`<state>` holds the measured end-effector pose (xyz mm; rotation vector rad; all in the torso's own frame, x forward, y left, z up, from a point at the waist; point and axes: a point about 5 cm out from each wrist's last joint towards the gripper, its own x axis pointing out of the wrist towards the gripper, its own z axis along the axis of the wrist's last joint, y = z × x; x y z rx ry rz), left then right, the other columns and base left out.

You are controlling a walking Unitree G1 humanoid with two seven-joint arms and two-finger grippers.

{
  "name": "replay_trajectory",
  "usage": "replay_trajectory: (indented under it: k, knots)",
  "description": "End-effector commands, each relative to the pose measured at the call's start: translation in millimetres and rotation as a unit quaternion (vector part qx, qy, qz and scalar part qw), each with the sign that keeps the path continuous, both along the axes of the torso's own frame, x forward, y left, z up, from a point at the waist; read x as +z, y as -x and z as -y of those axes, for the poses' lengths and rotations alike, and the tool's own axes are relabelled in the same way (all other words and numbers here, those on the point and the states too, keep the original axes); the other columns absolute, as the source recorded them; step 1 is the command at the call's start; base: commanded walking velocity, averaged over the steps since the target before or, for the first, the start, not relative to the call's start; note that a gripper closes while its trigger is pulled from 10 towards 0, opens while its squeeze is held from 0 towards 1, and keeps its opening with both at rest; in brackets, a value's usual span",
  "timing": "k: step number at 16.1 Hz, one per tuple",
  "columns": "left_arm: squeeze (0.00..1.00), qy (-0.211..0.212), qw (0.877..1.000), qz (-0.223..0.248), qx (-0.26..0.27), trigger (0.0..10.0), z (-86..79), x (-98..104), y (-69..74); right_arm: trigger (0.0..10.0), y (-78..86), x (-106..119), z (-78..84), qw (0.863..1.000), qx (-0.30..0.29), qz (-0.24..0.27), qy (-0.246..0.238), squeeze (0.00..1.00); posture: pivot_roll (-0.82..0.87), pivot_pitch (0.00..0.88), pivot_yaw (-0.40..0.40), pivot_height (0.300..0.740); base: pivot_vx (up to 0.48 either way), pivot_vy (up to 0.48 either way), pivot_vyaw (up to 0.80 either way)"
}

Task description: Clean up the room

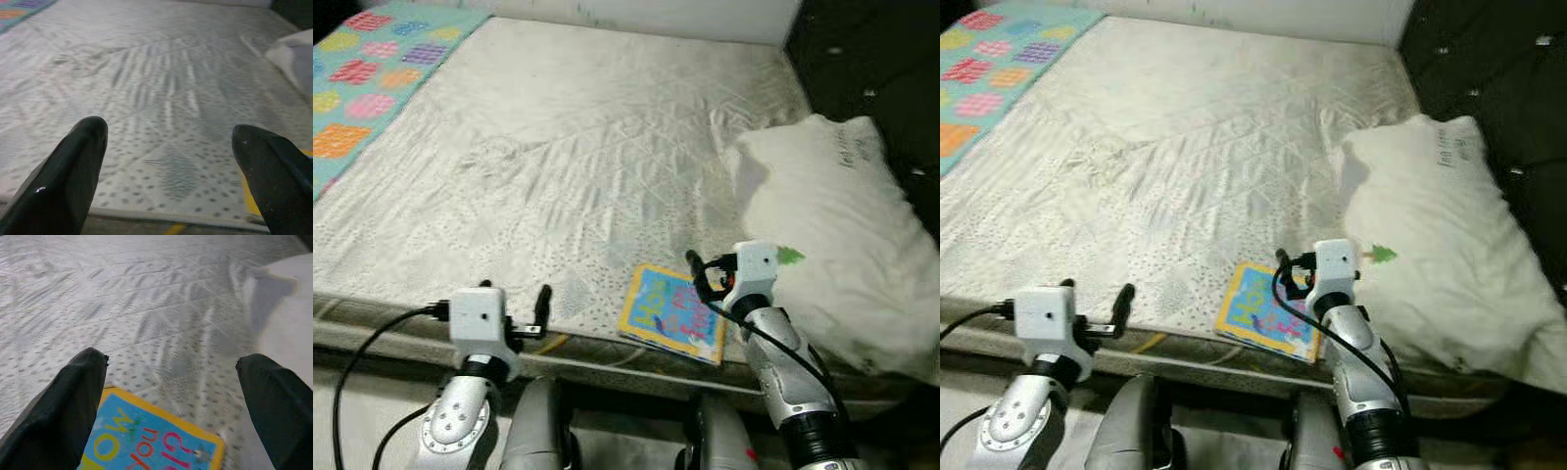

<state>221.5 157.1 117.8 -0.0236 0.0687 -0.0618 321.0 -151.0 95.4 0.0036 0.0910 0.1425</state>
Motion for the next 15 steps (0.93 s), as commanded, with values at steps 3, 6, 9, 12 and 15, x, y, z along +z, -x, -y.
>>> replay_trajectory:
  k: [3,6,9,12,15]
  knots:
    - [0.00,0.008,1.000,-0.008,-0.003,10.0,0.8,-0.8,2.5,10.0,-3.0,10.1,1.5,0.999,-0.005,0.020,-0.030,0.00,0.06,0.146,-0.037,0.624,0.000,0.000,-0.16]
    - [0.00,0.011,1.000,-0.010,-0.007,10.0,2.7,-1.9,2.0,10.0,-5.6,14.4,2.8,0.999,-0.008,0.024,-0.026,0.00,0.05,0.147,-0.032,0.658,0.000,0.000,0.00]
    - [0.00,0.013,1.000,-0.010,-0.008,10.0,3.7,-2.1,-1.1,10.0,-5.1,14.2,5.4,0.999,-0.010,0.024,-0.026,0.00,0.04,0.143,-0.035,0.698,0.000,0.000,0.00]
    - [0.00,0.016,1.000,-0.009,-0.006,10.0,6.1,-1.6,-1.9,10.0,-5.1,14.6,5.9,0.999,-0.011,0.025,-0.024,0.00,0.04,0.142,-0.036,0.738,0.000,0.000,0.00]
    - [0.00,0.023,1.000,-0.011,-0.011,10.0,8.9,-1.4,-4.0,10.0,-7.2,15.7,8.0,0.999,-0.020,0.027,-0.021,0.00,0.04,0.141,-0.037,0.740,0.000,0.000,0.00]
